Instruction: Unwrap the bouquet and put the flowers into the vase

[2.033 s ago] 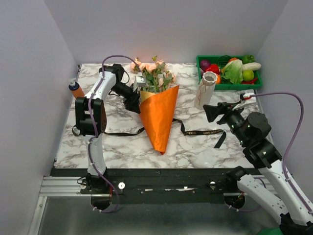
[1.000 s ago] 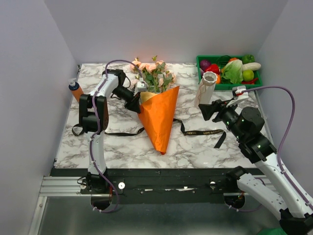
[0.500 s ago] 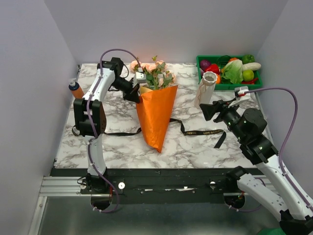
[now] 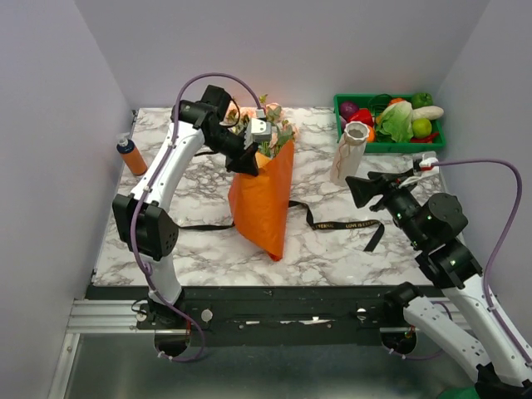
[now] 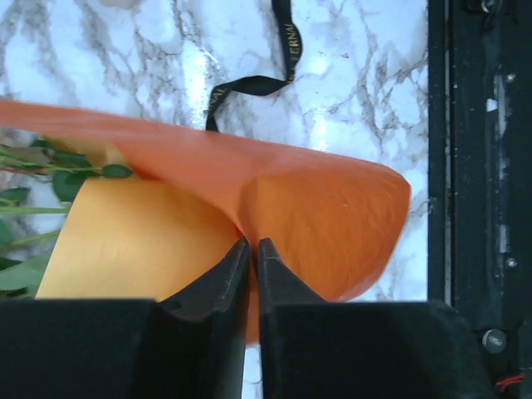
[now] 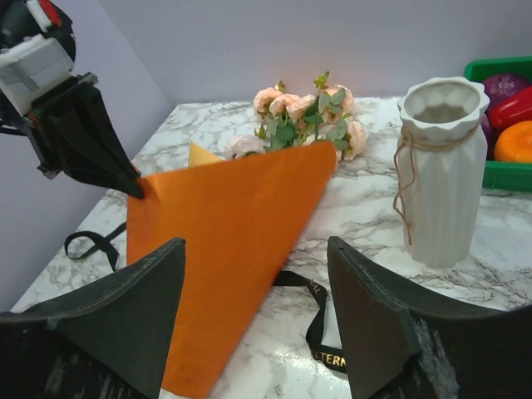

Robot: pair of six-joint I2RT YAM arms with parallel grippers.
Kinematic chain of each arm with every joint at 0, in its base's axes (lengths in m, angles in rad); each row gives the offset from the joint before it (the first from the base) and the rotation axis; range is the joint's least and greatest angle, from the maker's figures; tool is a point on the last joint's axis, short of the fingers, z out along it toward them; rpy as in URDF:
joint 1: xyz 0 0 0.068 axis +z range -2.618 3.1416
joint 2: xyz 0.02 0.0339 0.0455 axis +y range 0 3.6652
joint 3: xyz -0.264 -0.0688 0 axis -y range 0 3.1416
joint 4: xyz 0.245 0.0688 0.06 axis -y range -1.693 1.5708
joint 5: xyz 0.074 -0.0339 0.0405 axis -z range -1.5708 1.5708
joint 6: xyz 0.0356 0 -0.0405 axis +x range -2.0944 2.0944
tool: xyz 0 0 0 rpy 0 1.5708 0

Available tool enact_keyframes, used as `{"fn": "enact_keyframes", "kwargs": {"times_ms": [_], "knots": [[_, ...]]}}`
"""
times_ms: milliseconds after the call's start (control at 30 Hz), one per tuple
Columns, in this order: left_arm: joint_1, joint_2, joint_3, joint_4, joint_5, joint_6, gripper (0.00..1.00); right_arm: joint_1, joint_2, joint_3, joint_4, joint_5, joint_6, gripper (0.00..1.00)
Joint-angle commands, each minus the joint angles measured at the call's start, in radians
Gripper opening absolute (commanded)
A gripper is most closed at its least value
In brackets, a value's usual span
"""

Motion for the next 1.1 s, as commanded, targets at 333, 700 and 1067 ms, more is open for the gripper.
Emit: {"fn": "enact_keyframes", "kwargs": {"times_ms": [333, 700, 1067], "knots": [[-0.253, 0.118, 0.016, 0.138, -0.051, -0.443, 0.63, -0.006, -0.125, -0.034, -0.085, 0.084, -0.003, 0.84], [-0.348, 0.232, 0.274, 0.160, -0.074, -0.650, 0.99, -0.004, -0.163, -0.008, -0.137, 0.148, -0.044, 0.88], [-0.439, 0.188, 0.328, 0.191, 0.042, -0.759, 0.99, -0.006, -0.181, 0.025, -0.183, 0.196, -0.055, 0.88]]}}
